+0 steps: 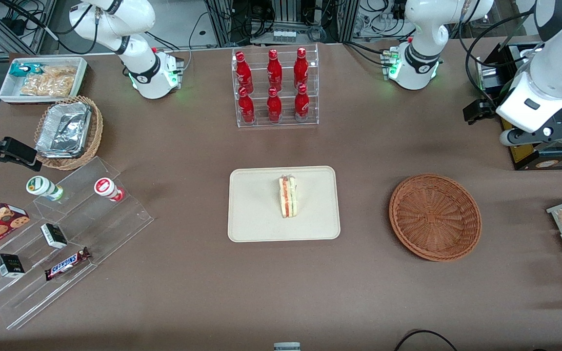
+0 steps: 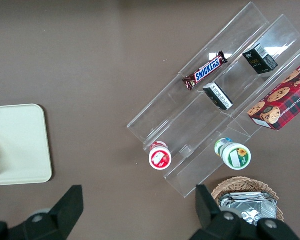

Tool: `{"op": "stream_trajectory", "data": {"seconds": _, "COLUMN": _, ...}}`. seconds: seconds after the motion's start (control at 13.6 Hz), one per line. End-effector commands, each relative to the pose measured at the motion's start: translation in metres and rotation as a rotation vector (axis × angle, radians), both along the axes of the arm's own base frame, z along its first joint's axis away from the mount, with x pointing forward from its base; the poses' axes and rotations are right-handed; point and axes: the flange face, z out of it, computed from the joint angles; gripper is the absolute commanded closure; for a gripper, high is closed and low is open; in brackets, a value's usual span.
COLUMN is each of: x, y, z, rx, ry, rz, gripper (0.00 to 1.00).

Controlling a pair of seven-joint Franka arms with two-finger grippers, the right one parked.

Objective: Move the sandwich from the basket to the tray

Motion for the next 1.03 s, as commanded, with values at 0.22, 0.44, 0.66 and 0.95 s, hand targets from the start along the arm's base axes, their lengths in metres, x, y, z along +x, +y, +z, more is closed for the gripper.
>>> {"op": "stream_trajectory", "data": {"seconds": 0.22, "x": 0.019, "y": 0.010, "z": 0.012, "rx": -0.095, "ry": -0.100, "rz": -0.003, "gripper": 0.00}}
{"op": "stream_trajectory", "data": {"seconds": 0.44, "x": 0.021, "y": 0.011, "z": 0.012, "rx": -0.111, "ry": -0.104, "rz": -0.078, "gripper": 0.00}}
{"op": "stream_trajectory", "data": {"seconds": 0.66, "x": 0.029, "y": 0.007, "z": 0.011, "rx": -0.115, "ry": -0.142, "rz": -0.087, "gripper": 0.00}}
{"op": "stream_trajectory", "data": {"seconds": 0.95, "x": 0.029, "y": 0.006, "z": 0.009, "rx": -0.115, "ry": -0.137, "rz": -0.088, "gripper": 0.00}}
